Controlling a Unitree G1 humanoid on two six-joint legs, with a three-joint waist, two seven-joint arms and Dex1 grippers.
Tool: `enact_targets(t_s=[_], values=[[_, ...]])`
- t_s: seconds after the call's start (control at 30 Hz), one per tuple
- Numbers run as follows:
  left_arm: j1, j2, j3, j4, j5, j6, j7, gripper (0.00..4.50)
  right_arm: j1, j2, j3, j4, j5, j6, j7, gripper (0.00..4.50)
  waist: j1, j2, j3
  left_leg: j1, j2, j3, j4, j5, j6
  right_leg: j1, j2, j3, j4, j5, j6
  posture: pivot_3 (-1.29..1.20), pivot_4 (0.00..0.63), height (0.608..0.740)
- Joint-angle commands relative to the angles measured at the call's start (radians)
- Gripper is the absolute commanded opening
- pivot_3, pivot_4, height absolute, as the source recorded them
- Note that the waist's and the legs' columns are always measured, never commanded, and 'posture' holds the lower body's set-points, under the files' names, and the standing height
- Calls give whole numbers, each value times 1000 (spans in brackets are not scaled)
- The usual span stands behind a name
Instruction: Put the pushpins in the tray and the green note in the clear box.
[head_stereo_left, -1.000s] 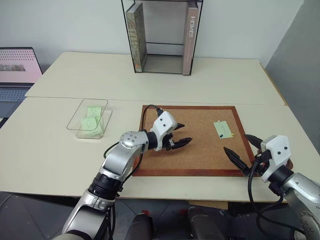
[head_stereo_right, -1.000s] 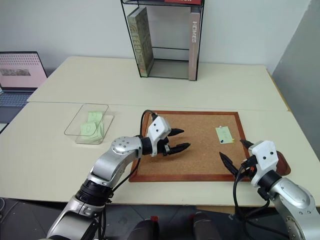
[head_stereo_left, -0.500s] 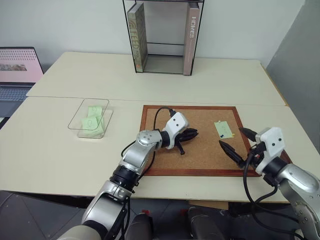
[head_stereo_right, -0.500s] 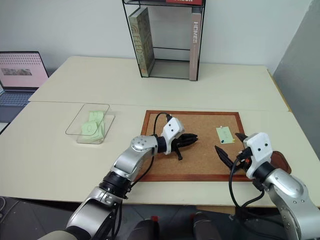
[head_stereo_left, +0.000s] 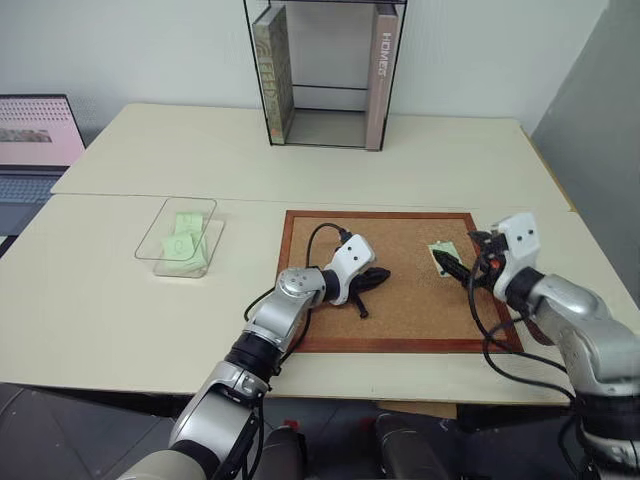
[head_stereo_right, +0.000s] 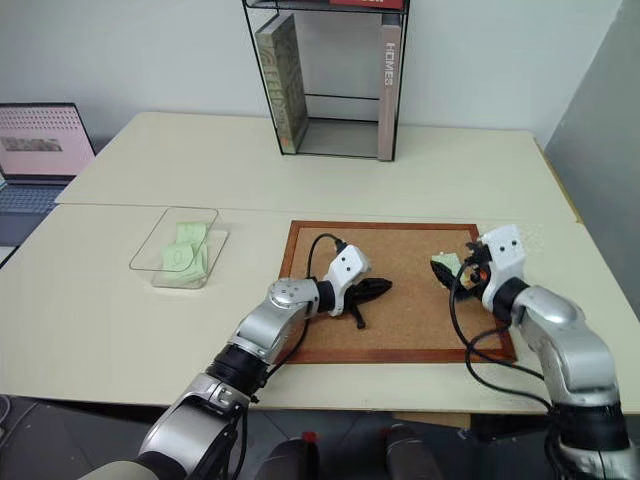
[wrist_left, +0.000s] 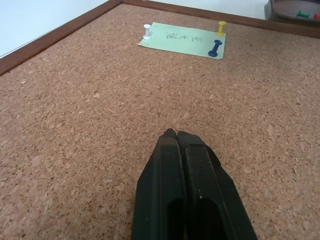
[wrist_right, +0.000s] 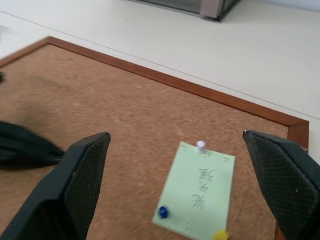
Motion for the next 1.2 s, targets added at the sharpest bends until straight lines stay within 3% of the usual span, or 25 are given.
enact_targets(t_s=[0.03, 0.23, 0.33, 0.67, 1.0, 1.2], values=[[19, -4, -15, -31, 15, 5, -4, 37, -88, 20, 34, 155, -56, -86, 26, 4500, 0, 0, 0, 0, 0, 0, 0, 0, 0, 0, 0, 0, 0, 0, 0, 0, 150, 740], [34, 2, -15, -61, 22, 12, -5, 37, -189, 56, 66, 366, -120, -178, 38, 4500, 0, 0, 0, 0, 0, 0, -1, 0, 0, 0, 0, 0, 0, 0, 0, 0, 150, 740], [43, 4, -16, -77, 25, 17, -5, 0, -207, 67, 70, 419, -140, -212, 40, 4065, 0, 0, 0, 0, 0, 0, -1, 0, 0, 0, 0, 0, 0, 0, 0, 0, 150, 740], [56, 7, -22, -103, 34, 36, -13, 0, -212, 87, 56, 468, -157, -252, 41, 1904, -4, 0, 0, 0, 0, -1, -1, 0, 0, 0, 0, 0, 0, 0, 0, 0, 150, 740], [53, 16, -33, -101, 48, 44, -22, 0, -208, 94, 48, 439, -156, -257, 33, 25, -10, 1, 0, 0, 0, -1, -1, 0, 0, 0, 0, 0, 0, 0, 0, 0, 150, 740], [43, 20, -48, -80, 66, 59, -15, 0, -198, 98, 39, 337, -138, -234, 23, 25, -10, 1, 0, 0, 0, -1, 0, 0, 0, 0, 0, 0, 0, 0, 0, 0, 150, 740]])
